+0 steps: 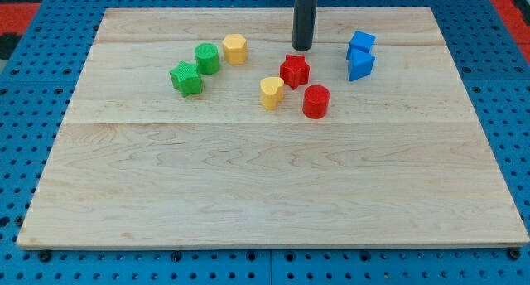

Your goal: Move the red star top right to the yellow heart

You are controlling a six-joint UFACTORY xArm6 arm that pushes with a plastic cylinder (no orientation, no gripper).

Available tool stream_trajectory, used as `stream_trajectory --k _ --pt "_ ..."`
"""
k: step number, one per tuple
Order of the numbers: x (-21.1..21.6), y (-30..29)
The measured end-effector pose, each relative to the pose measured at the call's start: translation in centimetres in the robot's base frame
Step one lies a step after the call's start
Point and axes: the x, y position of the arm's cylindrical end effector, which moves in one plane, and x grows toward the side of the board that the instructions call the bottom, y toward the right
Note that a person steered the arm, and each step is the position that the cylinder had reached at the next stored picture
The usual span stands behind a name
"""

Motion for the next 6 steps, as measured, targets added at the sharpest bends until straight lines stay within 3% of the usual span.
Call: stream_trajectory --k 2,6 --pt "5.6 0.0" --pt "4.6 -3.6"
